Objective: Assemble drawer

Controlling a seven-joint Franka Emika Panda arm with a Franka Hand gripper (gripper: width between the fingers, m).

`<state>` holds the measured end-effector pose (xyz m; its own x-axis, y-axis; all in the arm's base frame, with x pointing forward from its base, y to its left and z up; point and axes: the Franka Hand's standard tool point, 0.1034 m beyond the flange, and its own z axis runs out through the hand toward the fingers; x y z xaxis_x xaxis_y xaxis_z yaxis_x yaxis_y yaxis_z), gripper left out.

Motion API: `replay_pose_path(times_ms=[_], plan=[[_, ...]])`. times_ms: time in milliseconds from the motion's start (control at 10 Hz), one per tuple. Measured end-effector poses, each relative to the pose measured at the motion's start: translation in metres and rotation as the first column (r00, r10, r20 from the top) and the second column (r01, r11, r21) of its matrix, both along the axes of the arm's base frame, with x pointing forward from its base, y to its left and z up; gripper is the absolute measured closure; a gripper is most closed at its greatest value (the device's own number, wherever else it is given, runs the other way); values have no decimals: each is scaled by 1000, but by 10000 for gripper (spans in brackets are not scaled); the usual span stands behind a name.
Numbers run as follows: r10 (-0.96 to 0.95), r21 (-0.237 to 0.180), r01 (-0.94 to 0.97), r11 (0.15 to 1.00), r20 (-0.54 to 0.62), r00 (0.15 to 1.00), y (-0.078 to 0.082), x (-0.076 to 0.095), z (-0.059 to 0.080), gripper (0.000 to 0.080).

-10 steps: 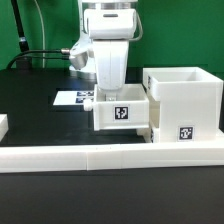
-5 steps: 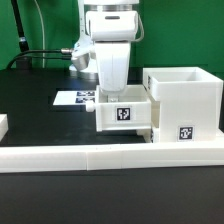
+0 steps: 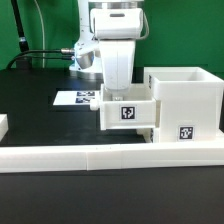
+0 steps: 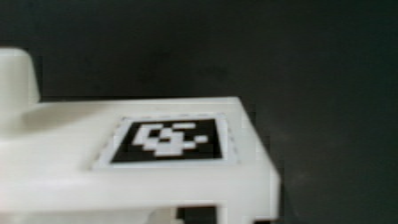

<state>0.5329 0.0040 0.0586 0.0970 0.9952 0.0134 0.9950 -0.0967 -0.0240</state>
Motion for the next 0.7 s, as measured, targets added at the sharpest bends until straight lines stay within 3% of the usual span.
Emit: replay_pose_path(times_ms=[300, 700], plan=[[-38, 0, 38, 999, 5, 999, 0, -1, -2, 757], [32, -13, -32, 999, -1, 999, 13, -1, -2, 757]])
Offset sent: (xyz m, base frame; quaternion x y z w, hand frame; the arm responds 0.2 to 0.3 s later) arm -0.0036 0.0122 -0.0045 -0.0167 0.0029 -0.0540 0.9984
